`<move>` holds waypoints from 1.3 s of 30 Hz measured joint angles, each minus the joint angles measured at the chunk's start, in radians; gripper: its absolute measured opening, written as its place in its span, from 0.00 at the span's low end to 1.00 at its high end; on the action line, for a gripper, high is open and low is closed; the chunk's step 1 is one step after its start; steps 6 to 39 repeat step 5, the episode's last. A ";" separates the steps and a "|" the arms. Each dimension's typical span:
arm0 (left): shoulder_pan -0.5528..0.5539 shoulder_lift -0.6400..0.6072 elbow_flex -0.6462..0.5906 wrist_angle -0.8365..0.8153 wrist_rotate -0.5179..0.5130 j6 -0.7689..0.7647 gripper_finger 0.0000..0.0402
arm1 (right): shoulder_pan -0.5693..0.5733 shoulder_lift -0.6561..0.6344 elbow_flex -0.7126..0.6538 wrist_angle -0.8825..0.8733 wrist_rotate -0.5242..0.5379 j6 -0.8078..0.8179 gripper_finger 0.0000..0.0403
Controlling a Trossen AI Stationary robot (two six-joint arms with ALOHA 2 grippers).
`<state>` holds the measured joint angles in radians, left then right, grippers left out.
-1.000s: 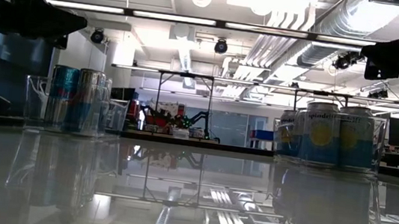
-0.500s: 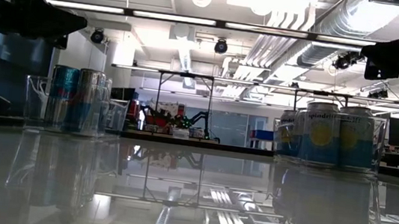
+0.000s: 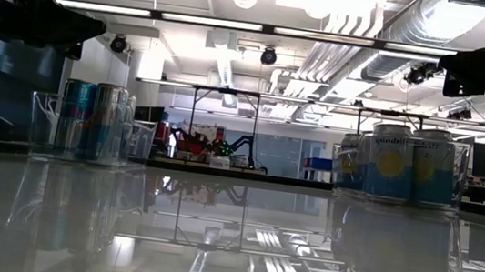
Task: Sort soda cans
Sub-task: Return to Home Position
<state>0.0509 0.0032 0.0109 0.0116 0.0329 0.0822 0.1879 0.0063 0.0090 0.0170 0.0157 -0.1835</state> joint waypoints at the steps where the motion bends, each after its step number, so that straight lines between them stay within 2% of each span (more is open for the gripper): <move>1: 0.000 0.000 0.000 0.000 0.000 0.000 0.00 | 0.000 0.000 0.000 0.000 0.000 0.000 0.19; 39: 0.000 0.000 0.000 0.000 0.000 0.000 0.00 | 0.000 0.000 0.000 0.000 0.000 0.000 0.19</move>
